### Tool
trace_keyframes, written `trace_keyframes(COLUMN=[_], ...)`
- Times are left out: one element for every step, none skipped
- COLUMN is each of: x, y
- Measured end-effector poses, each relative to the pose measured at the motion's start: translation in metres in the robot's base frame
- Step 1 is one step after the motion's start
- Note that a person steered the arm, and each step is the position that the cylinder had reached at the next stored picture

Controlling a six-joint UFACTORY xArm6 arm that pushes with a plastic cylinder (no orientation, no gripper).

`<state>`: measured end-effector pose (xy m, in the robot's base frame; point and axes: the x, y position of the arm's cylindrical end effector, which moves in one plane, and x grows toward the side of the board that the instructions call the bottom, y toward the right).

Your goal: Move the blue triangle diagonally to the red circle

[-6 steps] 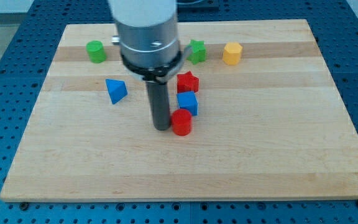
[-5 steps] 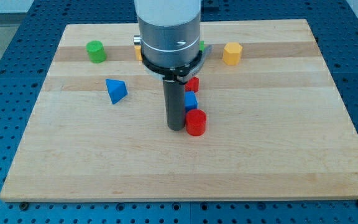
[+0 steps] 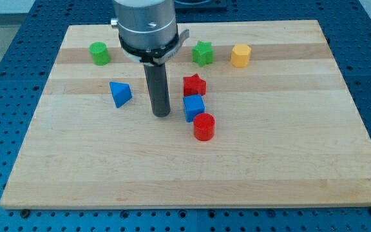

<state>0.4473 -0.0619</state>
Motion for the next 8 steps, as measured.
trace_keyframes(x=[-0.019, -0.042, -0.075, -0.087, -0.088, -0.088, -0.079, -0.048], y=[0.0, -0.004, -0.011, -0.012, -0.045, -0.084, -0.084, -0.084])
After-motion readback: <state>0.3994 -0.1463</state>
